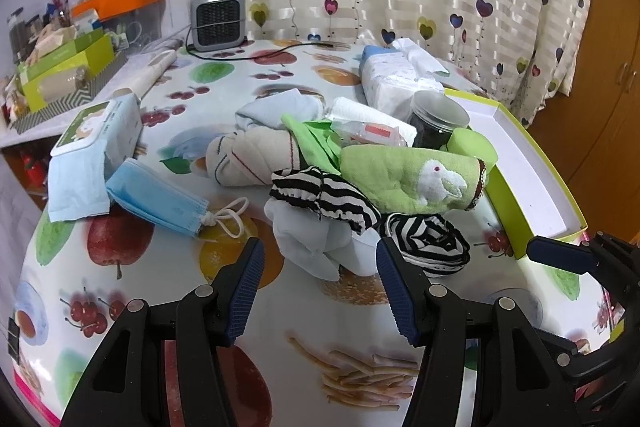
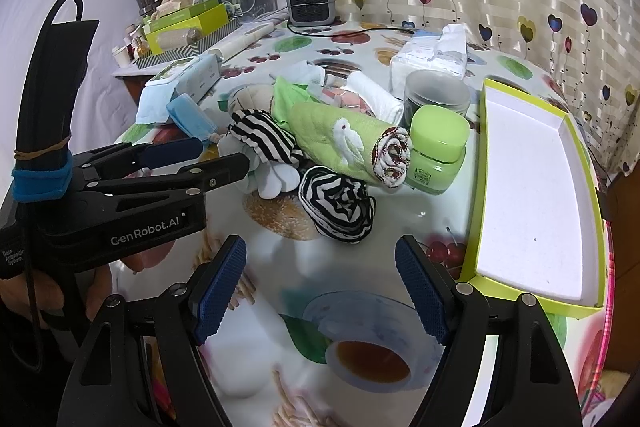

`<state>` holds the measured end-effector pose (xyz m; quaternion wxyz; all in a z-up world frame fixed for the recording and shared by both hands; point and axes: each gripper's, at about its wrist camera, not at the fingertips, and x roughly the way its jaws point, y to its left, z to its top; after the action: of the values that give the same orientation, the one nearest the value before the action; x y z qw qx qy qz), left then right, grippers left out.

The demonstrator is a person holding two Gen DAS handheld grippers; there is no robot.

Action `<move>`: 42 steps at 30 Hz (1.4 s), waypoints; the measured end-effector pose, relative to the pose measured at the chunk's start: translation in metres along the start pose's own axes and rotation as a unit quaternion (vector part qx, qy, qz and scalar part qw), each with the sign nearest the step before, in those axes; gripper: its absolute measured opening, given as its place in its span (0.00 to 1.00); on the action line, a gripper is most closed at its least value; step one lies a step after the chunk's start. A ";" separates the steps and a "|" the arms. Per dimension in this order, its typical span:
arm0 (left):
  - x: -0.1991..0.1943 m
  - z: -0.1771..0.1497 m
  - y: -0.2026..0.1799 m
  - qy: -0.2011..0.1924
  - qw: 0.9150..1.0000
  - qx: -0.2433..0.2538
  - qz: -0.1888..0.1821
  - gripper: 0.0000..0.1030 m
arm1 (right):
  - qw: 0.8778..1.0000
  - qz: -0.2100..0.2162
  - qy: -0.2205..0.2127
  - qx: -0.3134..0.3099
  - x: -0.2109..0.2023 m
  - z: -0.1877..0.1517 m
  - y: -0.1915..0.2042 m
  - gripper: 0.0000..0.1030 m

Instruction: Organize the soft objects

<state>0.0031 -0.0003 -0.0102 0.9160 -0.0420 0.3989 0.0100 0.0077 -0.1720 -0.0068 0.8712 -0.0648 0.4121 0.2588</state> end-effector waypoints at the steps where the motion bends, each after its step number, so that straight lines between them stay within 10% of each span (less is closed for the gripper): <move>1: 0.000 0.000 0.000 0.000 1.000 0.000 0.000 0.56 | 1.000 0.000 0.000 0.000 0.000 0.000 0.000 0.75; 42: -0.002 0.007 -0.001 0.006 1.000 -0.001 -0.026 0.56 | 1.000 -0.006 0.000 -0.006 0.006 0.005 0.003 0.75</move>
<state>0.0075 -0.0003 -0.0040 0.9133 -0.0527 0.4036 -0.0134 0.0131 -0.1652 -0.0079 0.8723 -0.0726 0.4101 0.2561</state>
